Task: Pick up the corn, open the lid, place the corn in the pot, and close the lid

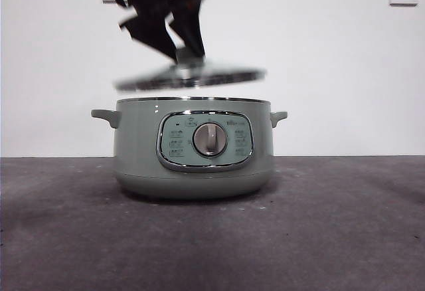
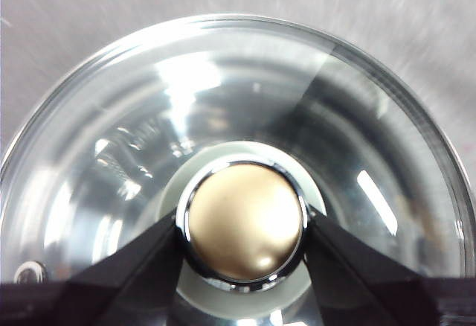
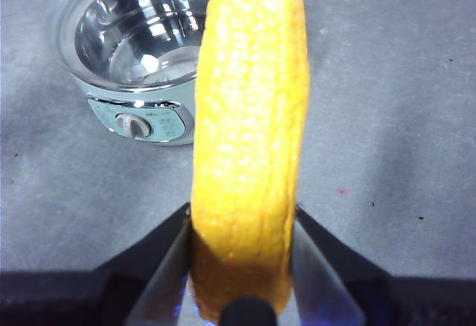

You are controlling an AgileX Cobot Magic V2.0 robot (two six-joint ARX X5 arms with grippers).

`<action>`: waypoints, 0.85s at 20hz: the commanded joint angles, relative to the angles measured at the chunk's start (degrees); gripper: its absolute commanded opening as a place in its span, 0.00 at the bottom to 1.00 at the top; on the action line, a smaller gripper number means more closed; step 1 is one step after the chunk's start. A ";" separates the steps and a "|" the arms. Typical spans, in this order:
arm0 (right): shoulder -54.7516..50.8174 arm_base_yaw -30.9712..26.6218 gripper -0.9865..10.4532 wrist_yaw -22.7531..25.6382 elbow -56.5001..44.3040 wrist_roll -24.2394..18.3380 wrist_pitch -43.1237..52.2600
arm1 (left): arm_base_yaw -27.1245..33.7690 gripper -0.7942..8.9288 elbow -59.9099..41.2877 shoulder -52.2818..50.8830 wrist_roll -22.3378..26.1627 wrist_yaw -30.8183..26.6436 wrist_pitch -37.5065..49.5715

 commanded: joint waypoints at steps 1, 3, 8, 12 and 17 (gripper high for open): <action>0.72 -0.04 0.08 -0.22 0.04 0.17 3.17 | 1.22 0.07 0.46 -5.66 -0.59 0.39 2.19; 1.95 0.02 0.08 -0.52 0.04 0.22 6.51 | 2.73 0.07 0.46 -9.92 -1.05 1.86 1.70; 10.05 0.11 0.08 -5.84 2.62 0.66 13.03 | 9.49 0.07 0.39 -20.24 -0.50 3.58 -4.50; 21.20 0.20 0.08 -7.96 12.35 0.59 12.83 | 16.22 0.07 -2.91 -27.65 0.28 7.48 -8.07; 38.58 3.52 0.08 -9.27 31.08 0.52 8.66 | 21.33 0.07 -18.62 -40.72 -0.02 8.09 -4.87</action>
